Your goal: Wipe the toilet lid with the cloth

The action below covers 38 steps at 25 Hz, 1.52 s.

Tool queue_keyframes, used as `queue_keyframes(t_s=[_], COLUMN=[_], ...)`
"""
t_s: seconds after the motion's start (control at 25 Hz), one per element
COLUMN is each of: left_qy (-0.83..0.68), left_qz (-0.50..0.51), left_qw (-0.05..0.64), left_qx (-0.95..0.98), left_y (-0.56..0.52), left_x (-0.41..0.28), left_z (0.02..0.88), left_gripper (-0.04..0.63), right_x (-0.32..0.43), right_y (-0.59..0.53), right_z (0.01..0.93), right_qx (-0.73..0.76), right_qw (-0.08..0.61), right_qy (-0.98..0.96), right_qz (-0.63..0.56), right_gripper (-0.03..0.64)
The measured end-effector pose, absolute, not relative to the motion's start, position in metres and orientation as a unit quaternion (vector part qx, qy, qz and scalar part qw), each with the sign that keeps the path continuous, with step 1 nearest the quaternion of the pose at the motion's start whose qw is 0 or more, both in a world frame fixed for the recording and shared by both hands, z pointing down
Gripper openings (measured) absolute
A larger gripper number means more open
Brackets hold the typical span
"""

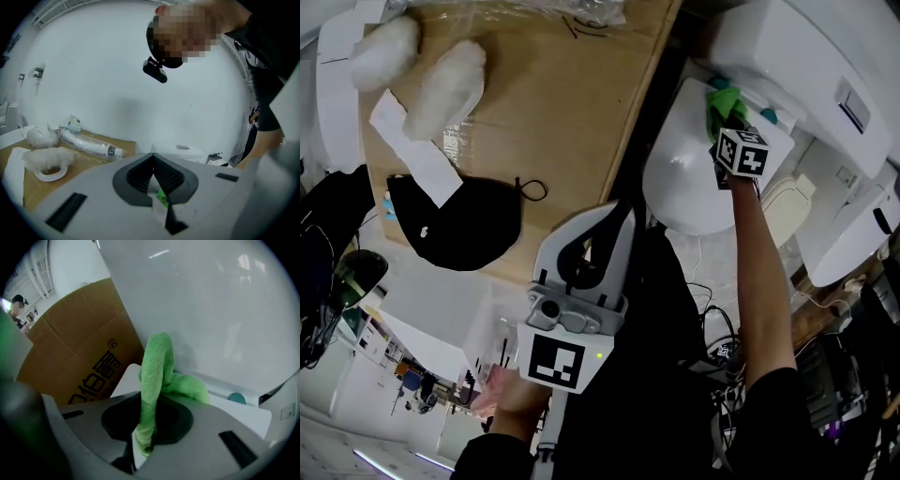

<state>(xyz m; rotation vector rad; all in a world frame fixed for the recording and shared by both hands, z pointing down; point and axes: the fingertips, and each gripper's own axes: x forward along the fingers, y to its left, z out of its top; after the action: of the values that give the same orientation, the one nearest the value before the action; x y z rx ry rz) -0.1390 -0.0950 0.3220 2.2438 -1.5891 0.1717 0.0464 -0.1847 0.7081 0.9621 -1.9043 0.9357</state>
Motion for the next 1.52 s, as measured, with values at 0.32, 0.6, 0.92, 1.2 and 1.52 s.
queue_keyframes(t_s=[0.32,0.6,0.92,1.2,1.52], left_qy=[-0.581,-0.588,-0.599,-0.622,-0.644], left_qz=[0.056,0.052,0.047,0.042,0.029], left_qw=[0.190,0.191,0.191,0.181,0.179], left_qx=[0.790,0.784,0.776,0.761,0.743], left_y=[-0.082,-0.058,-0.032,-0.006,0.035], left_x=[-0.149,-0.145,-0.136,-0.141,-0.137], left_z=[0.325,0.332,0.329,0.322,0.322], left_gripper=[0.006,0.006,0.006,0.006,0.006], right_x=[0.022,0.004,-0.015,-0.031,-0.040], right_y=[-0.187,-0.182,-0.156,-0.111,-0.050], right_z=[0.708,0.710,0.714,0.722,0.727], right_qx=[0.291,0.199,0.129,0.072,0.039], right_qw=[0.448,0.515,0.556,0.572,0.569], right_qy=[-0.779,-0.786,-0.793,-0.795,-0.799], right_qz=[0.328,0.278,0.211,0.190,0.192], right_gripper=[0.052,0.052,0.052,0.051,0.052])
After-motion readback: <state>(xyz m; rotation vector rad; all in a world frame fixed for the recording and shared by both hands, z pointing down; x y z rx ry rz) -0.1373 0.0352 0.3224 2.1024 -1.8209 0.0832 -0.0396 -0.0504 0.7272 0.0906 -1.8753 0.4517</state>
